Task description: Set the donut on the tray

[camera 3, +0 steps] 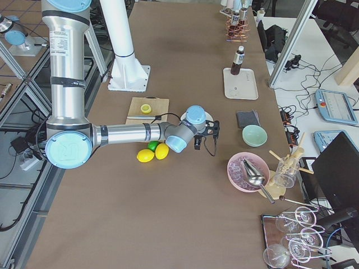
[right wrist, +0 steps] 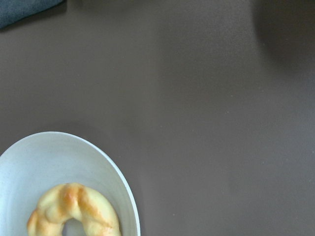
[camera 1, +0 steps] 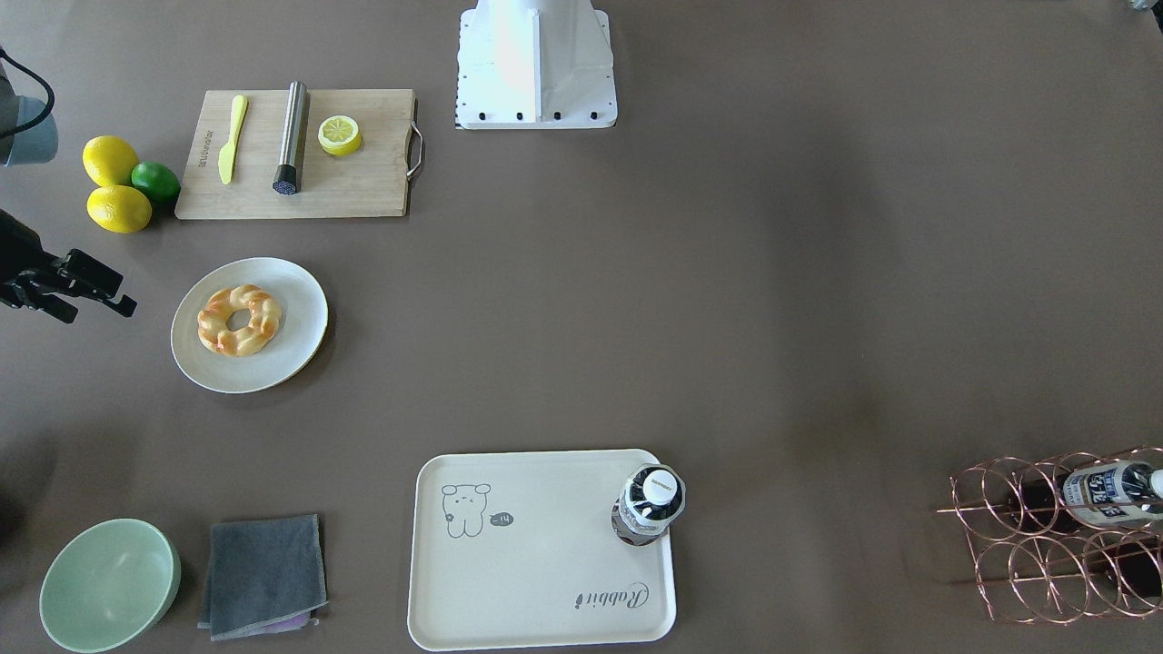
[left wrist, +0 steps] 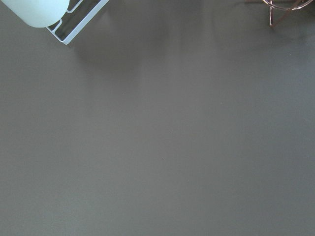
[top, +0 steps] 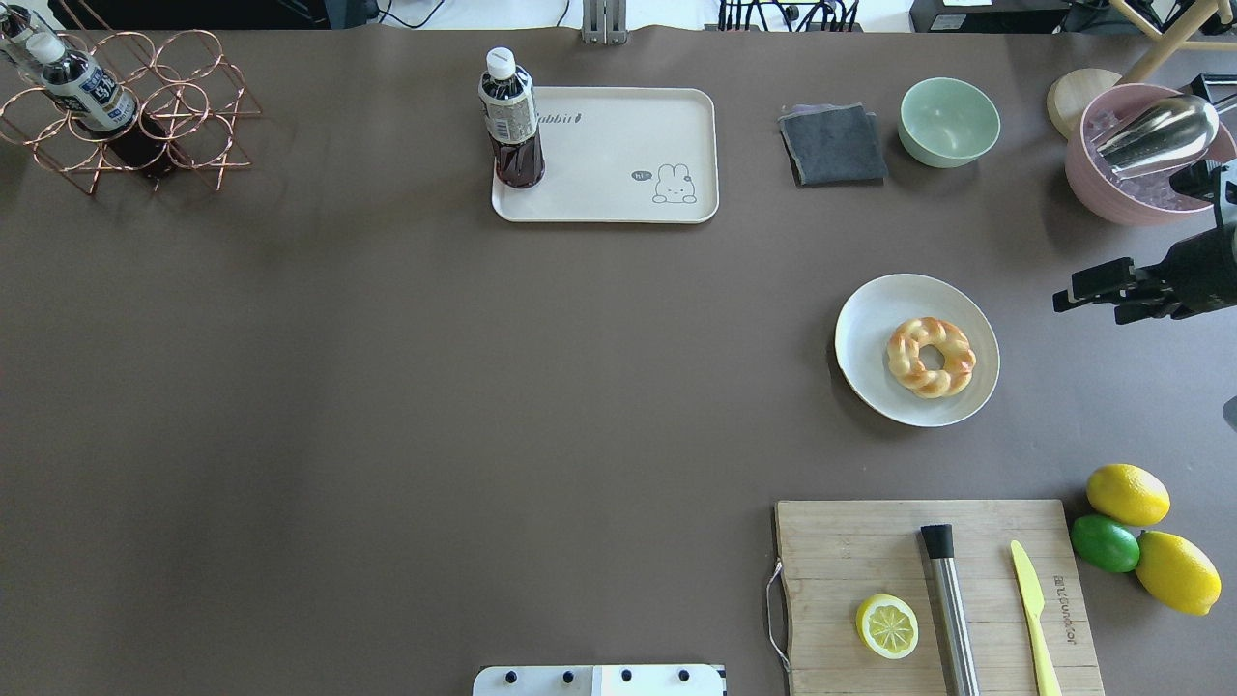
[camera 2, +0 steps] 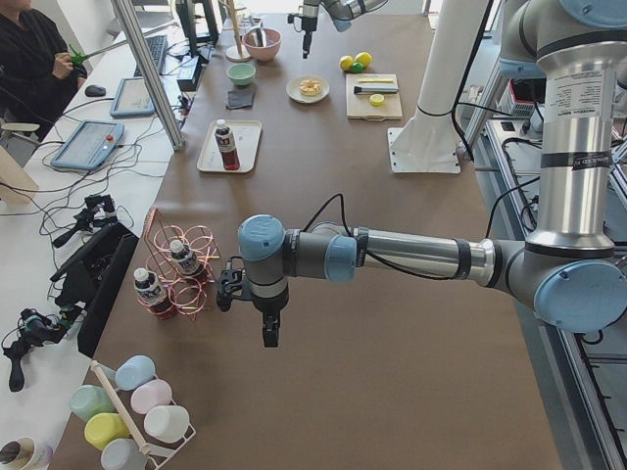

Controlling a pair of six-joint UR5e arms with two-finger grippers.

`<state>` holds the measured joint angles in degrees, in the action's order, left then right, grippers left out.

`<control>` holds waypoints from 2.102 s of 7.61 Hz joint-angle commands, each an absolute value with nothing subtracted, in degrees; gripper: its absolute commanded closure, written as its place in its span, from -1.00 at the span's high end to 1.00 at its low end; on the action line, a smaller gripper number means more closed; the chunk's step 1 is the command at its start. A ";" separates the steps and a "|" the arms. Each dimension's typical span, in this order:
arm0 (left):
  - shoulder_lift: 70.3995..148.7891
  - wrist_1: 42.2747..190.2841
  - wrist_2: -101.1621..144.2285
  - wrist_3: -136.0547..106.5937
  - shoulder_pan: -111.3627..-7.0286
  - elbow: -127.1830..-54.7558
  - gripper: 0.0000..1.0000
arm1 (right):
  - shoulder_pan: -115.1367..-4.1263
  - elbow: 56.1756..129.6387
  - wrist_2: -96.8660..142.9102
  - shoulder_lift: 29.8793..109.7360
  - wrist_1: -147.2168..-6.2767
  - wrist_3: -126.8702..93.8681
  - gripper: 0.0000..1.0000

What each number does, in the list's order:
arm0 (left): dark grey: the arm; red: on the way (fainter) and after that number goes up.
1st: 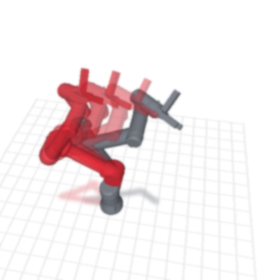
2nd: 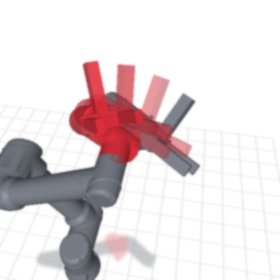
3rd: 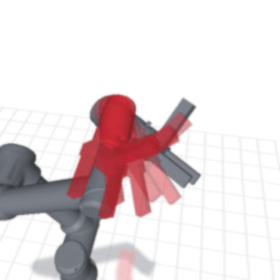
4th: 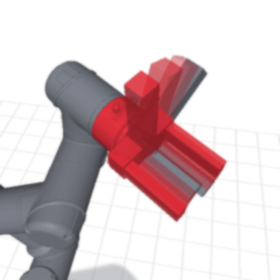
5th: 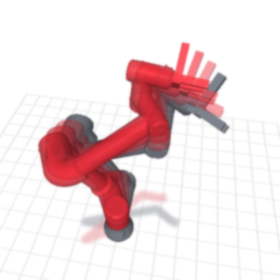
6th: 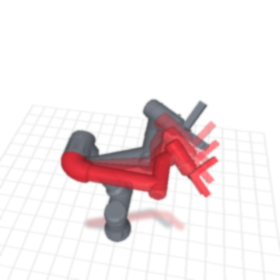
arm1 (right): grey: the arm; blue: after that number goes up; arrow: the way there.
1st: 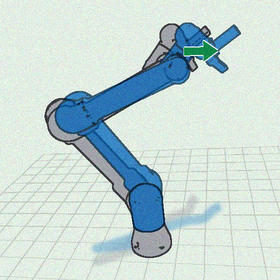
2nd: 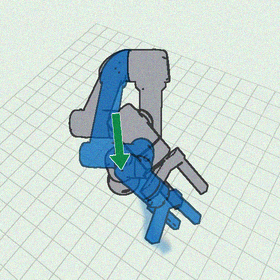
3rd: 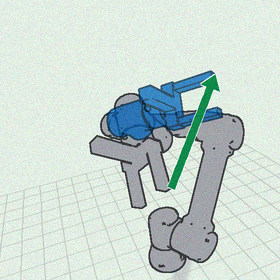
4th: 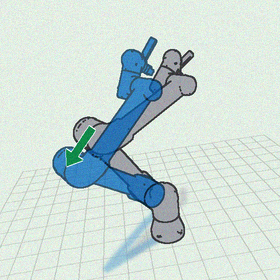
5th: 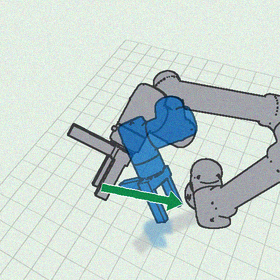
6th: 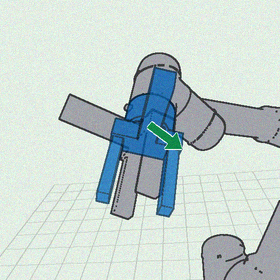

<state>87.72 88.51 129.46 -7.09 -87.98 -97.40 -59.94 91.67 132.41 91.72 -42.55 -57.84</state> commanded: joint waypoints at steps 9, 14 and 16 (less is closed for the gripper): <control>88.15 88.51 129.38 -6.94 -87.98 -97.21 0.97 | -51.59 90.79 125.42 90.35 -42.28 -59.59 -0.39; 88.24 88.51 129.37 -6.94 -87.98 -97.21 0.97 | -50.54 90.70 125.33 90.26 -42.36 -59.59 -0.41; 88.24 88.51 129.37 -6.94 -87.98 -97.21 0.97 | -50.36 90.70 125.33 90.26 -42.36 -59.68 -0.40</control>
<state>88.24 88.51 129.38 -6.94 -87.98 -97.20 -50.58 90.70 125.33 90.26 -42.36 -59.59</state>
